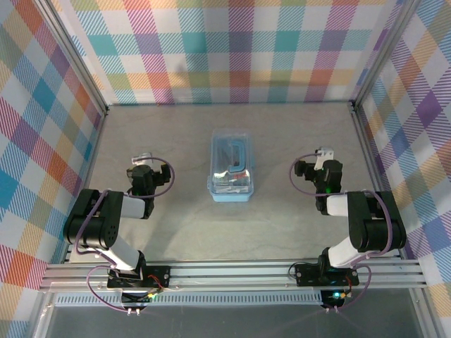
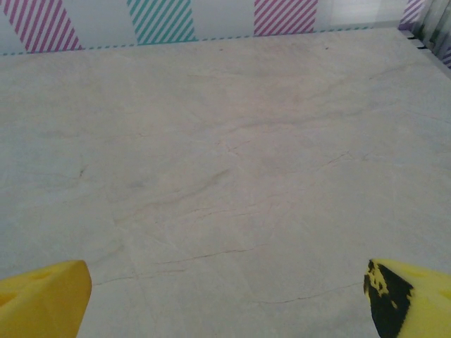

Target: Pack the tool kit

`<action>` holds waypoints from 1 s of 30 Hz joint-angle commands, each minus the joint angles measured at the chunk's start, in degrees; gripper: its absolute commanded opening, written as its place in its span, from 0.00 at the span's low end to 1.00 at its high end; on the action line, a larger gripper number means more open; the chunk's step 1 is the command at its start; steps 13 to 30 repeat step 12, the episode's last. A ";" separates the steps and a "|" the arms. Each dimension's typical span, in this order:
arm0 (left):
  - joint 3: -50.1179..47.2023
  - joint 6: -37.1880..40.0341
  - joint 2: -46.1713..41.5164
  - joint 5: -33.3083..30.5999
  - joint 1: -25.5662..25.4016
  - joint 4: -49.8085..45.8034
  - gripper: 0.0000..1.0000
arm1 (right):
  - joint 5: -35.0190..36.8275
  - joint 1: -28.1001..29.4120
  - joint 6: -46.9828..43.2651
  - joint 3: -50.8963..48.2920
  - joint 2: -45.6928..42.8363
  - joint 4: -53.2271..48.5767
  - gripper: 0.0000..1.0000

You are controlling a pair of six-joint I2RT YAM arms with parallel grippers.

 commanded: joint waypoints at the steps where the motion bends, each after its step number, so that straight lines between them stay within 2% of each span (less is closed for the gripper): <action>1: 0.34 -0.62 -0.43 1.22 0.23 0.55 1.00 | -1.04 0.09 0.78 -0.02 -0.07 -0.28 0.99; 30: 0.30 -0.46 -0.58 1.91 0.18 0.53 1.00 | -1.12 0.13 0.84 -0.03 -0.15 -0.24 0.99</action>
